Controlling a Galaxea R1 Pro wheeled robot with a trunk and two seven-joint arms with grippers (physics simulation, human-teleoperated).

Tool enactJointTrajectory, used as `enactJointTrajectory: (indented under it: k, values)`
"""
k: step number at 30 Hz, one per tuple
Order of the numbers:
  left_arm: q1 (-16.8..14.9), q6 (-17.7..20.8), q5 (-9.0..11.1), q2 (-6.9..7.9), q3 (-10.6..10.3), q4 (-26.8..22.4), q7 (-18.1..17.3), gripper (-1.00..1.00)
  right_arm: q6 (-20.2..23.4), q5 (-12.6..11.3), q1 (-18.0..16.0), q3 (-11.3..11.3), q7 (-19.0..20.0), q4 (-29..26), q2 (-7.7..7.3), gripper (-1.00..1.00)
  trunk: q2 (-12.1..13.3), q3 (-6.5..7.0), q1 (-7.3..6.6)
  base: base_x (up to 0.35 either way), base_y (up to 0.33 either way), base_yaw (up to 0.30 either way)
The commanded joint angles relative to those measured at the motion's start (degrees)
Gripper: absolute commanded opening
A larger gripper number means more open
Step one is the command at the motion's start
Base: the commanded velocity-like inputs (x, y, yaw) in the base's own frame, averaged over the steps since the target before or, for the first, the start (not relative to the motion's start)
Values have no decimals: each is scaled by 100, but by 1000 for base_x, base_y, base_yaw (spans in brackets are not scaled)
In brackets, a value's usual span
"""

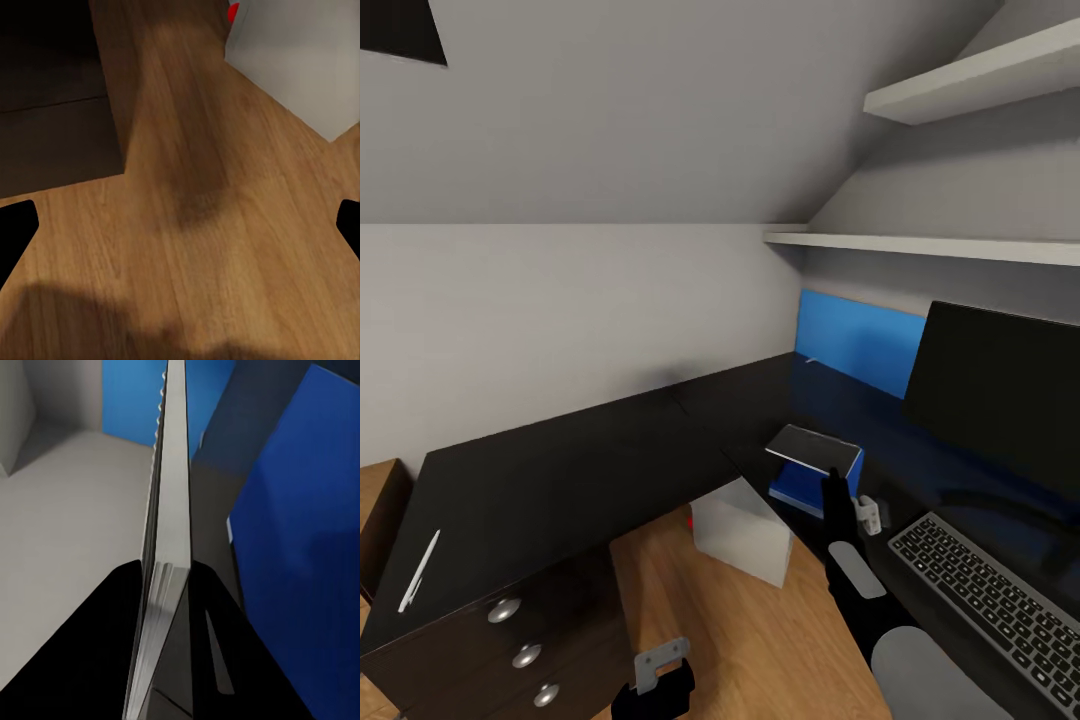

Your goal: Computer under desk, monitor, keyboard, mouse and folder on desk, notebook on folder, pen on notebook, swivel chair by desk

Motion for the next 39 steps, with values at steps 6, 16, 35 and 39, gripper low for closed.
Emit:
enactJointTrajectory:
  k: [6, 16, 35, 39]
  values:
    - [-5, 24, 20, 3, -14, -6, 37, 100, 51, -69, -1, 6, 104, 3, -17, -100, -3, -6, 0, 0, 0, 0]
    - [-5, 24, 23, -2, -14, 21, 34, 100, 38, -51, -4, 15, -190, 22, -21, -100, -3, -6, 0, 0, 0, 0]
    - [-5, 21, 8, -41, -128, 135, 39, 100, 20, -26, -4, 25, -638, 56, -35, -100, -3, -6, 0, 0, -37, 0]
    - [-5, 21, 8, -41, -133, 135, 36, 100, 20, -26, -5, 25, -638, 57, -35, -100, -3, -6, 0, 0, -13, 0]
